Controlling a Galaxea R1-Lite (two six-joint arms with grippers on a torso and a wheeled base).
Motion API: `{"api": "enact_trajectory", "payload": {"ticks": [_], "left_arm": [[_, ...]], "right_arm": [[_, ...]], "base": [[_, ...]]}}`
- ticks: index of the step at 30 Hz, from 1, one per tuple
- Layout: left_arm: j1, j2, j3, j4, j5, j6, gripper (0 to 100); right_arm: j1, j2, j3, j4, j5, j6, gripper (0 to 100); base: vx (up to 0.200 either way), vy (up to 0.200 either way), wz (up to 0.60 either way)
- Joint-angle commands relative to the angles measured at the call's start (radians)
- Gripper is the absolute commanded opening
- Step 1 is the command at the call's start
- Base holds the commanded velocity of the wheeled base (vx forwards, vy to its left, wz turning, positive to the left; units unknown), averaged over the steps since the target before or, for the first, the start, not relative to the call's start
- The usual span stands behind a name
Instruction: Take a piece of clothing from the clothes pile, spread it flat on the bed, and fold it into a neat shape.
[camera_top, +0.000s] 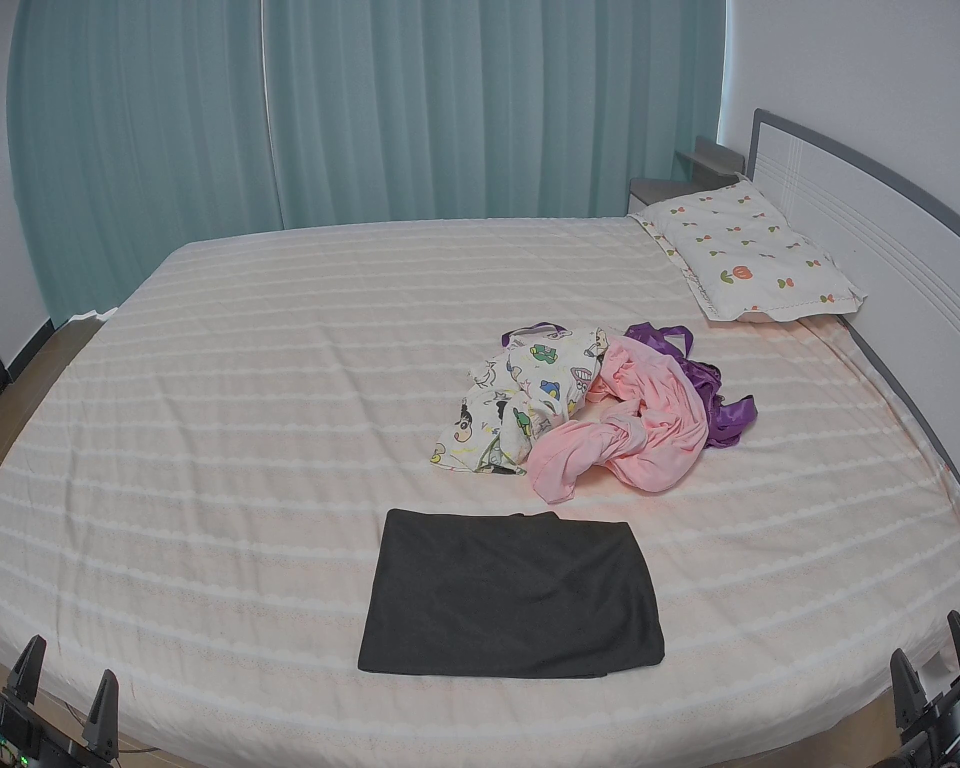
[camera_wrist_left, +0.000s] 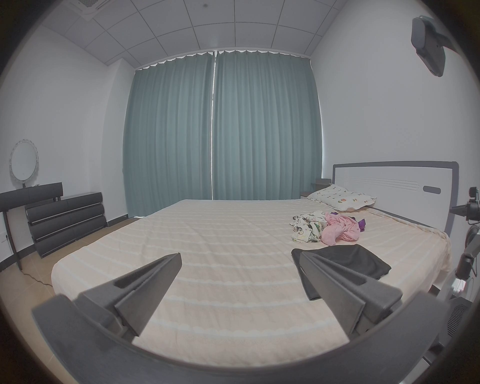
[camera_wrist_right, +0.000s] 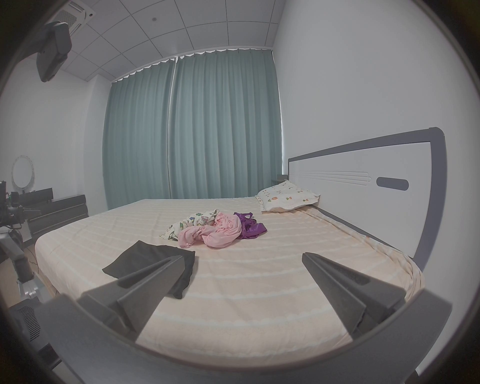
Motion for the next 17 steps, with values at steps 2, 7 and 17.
{"api": "enact_trajectory", "payload": {"ticks": [2,7,17], "left_arm": [[0.0,-0.013,0.018,0.0,0.0,0.0,100],[0.0,-0.013,0.018,0.0,0.0,0.0,100],[0.001,-0.013,0.018,0.0,0.0,0.0,100]], "right_arm": [[0.0,-0.015,0.018,0.0,0.0,0.0,100],[0.0,-0.016,0.018,0.0,0.0,0.003,100],[0.0,-0.015,0.016,0.0,0.0,-0.004,100]], "base": [[0.0,0.0,0.0],[0.0,0.0,0.0],[0.0,0.0,0.0]]}}
